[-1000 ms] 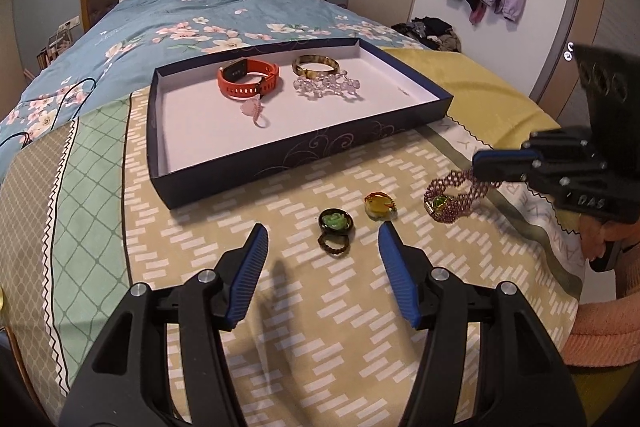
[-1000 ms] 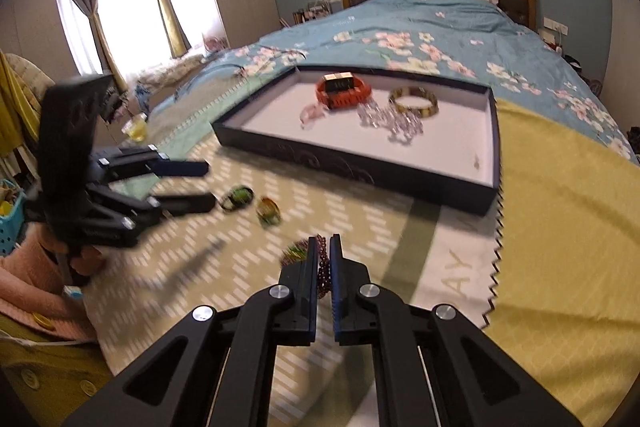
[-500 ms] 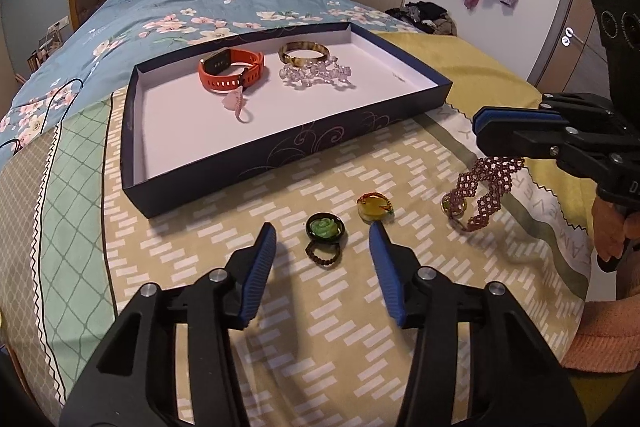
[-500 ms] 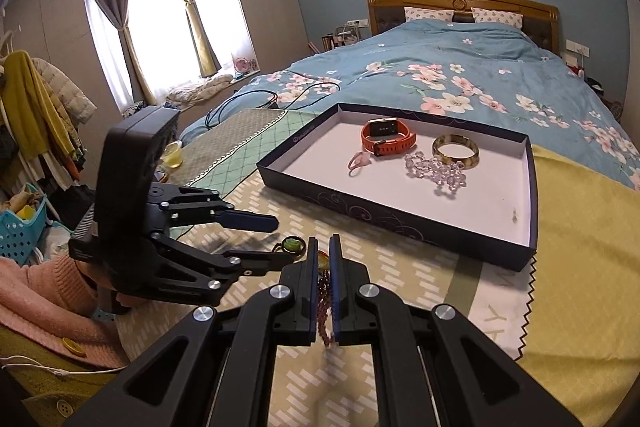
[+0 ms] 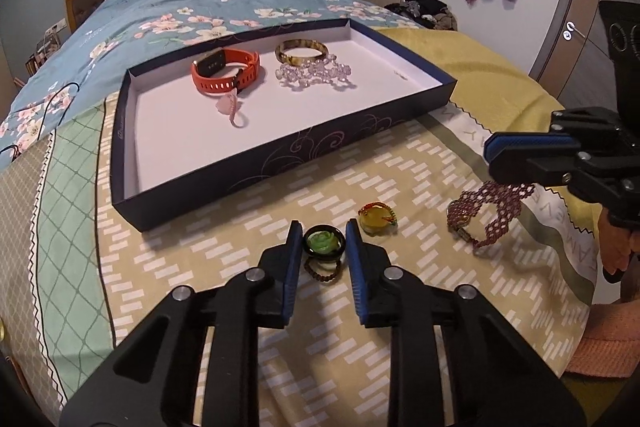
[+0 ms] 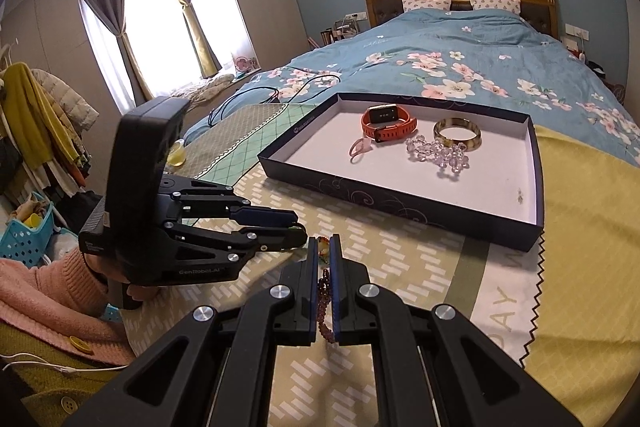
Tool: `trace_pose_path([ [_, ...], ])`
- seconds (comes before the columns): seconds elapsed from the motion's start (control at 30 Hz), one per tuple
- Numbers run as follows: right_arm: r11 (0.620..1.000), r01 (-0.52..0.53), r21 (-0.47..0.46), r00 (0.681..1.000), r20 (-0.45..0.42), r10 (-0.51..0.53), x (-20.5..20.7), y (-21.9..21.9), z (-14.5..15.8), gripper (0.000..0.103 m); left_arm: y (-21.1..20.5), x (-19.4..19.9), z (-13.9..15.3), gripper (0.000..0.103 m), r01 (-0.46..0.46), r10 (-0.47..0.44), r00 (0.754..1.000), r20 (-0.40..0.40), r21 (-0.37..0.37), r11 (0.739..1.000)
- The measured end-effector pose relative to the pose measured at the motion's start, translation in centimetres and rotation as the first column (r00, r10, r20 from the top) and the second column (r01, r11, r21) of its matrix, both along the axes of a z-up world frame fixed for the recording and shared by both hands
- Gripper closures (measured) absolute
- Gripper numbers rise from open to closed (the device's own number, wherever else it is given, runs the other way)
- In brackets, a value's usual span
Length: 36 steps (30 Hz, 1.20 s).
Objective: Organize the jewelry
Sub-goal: 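Grasp the black ring with the left tool while the right tool lifts the beaded bracelet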
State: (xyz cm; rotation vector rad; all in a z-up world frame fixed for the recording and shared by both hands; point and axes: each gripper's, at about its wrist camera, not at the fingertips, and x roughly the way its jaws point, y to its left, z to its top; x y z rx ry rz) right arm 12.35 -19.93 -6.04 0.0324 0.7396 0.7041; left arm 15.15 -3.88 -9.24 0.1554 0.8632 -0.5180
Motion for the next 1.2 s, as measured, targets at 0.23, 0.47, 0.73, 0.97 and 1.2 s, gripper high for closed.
trace_pose_path([
  [0.23, 1.0, -0.003, 0.021, 1.0, 0.015, 0.003, 0.2, 0.1, 0.6, 0.099, 0.9, -1.5, 1.0, 0.081, -0.011, 0.012, 0.999, 0.043, -0.022, 1.0],
  [0.47, 0.999, -0.003, 0.036, 1.0, 0.026, 0.002, 0.3, 0.1, 1.0, 0.099, 2.0, -2.6, 2.0, 0.081, -0.019, 0.022, 0.997, 0.068, -0.048, 0.999],
  [0.73, 0.999, 0.003, 0.052, 1.0, 0.029, -0.004, 0.5, 0.0, 1.2, 0.099, 2.4, -3.7, 2.5, 0.081, -0.023, 0.028, 0.996, 0.082, -0.057, 0.998],
  [0.97, 0.998, 0.005, 0.056, 0.999, 0.046, -0.008, 1.1, 0.1, 1.9, 0.099, 2.6, -3.5, 3.4, 0.081, -0.031, 0.037, 0.994, 0.103, -0.064, 0.997],
  [1.2, 0.998, 0.014, 0.056, 0.996, 0.087, -0.019, 2.8, 0.0, 3.3, 0.099, 2.5, -2.2, 4.7, 0.081, -0.041, 0.05, 0.989, 0.14, -0.062, 0.997],
])
